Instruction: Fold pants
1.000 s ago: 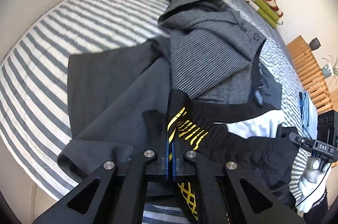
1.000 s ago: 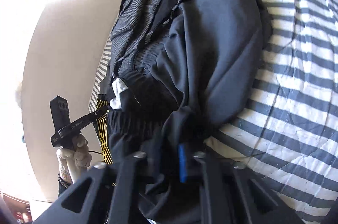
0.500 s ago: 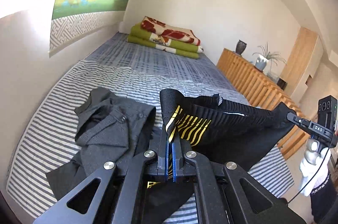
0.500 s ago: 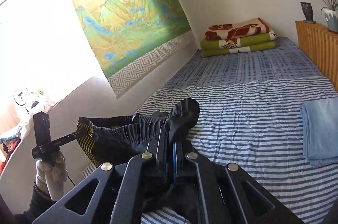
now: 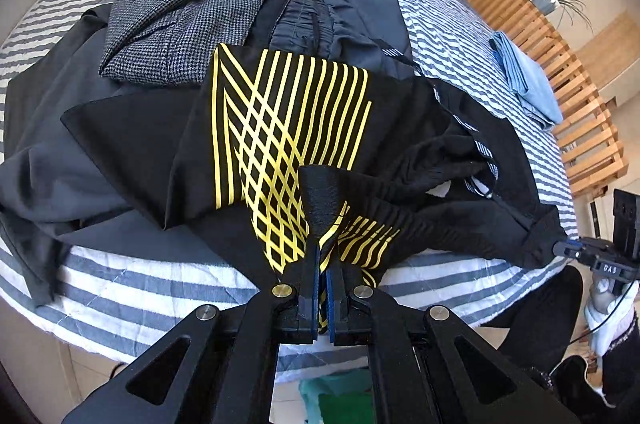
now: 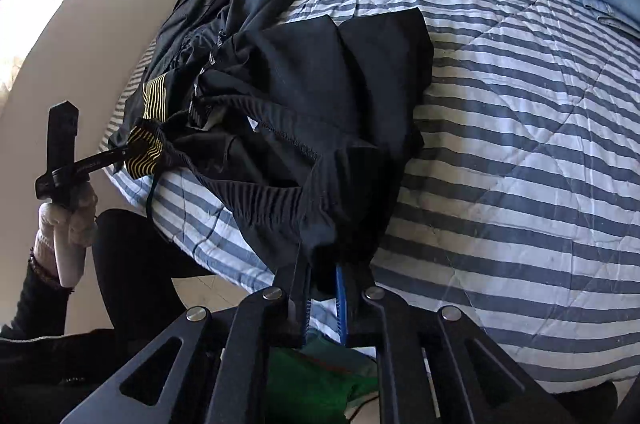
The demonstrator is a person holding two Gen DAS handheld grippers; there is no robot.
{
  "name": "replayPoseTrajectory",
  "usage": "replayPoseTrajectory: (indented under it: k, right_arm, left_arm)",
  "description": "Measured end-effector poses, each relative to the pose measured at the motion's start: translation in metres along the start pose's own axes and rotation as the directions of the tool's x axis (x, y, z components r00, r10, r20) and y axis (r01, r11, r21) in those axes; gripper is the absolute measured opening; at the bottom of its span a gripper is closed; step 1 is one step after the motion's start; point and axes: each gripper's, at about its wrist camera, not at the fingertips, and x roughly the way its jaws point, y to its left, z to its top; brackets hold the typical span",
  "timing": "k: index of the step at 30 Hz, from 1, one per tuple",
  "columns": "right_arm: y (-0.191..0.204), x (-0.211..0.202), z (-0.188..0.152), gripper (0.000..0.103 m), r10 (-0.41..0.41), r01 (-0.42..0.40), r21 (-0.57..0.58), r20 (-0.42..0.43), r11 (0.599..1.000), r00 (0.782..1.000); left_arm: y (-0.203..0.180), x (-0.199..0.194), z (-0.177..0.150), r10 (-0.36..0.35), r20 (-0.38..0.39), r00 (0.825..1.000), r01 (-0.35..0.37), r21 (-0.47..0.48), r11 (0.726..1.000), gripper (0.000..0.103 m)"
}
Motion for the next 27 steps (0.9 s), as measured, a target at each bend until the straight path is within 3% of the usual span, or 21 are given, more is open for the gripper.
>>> replayPoseTrajectory:
  k: [8, 11, 14, 18, 21, 23, 27]
  right_arm:
    - [0.009, -0.035, 0.036, 0.019, -0.032, 0.036, -0.041, 0.098, 0.999, 0.995]
    - [0.016, -0.027, 0.050, 0.023, -0.079, 0.082, -0.045, 0.081, 0.996, 0.994]
    - [0.019, -0.001, 0.061, 0.024, -0.157, 0.158, -0.053, 0.027, 0.986, 0.987]
    - [0.016, 0.027, 0.063, 0.024, -0.240, 0.238, -0.064, -0.035, 0.969, 0.970]
    - [0.018, 0.035, 0.060, 0.024, -0.253, 0.249, -0.086, -0.047, 0.965, 0.966]
    - [0.021, 0.036, 0.056, 0.024, -0.251, 0.244, -0.107, -0.058, 0.964, 0.966]
    - [0.018, 0.033, 0.046, 0.023, -0.251, 0.239, -0.126, -0.092, 0.963, 0.964]
  left_arm:
    - [-0.011, -0.043, -0.015, -0.015, 0.034, 0.999, 0.015, 0.003, 1.000, 0.035]
    - [-0.012, -0.049, -0.011, -0.024, 0.047, 0.999, 0.026, -0.030, 0.999, 0.047]
    - [-0.014, -0.054, 0.001, -0.032, 0.057, 0.998, 0.035, -0.068, 0.997, 0.053]
    - [-0.012, -0.047, 0.020, -0.040, 0.064, 0.997, 0.047, -0.111, 0.993, 0.055]
    - [-0.012, -0.033, 0.030, -0.048, 0.031, 0.998, 0.051, -0.102, 0.994, 0.053]
    - [-0.014, -0.025, 0.029, -0.057, -0.006, 0.998, 0.057, -0.077, 0.995, 0.039]
    - [-0.020, -0.024, 0.020, -0.047, -0.033, 0.998, 0.046, -0.027, 0.999, 0.035]
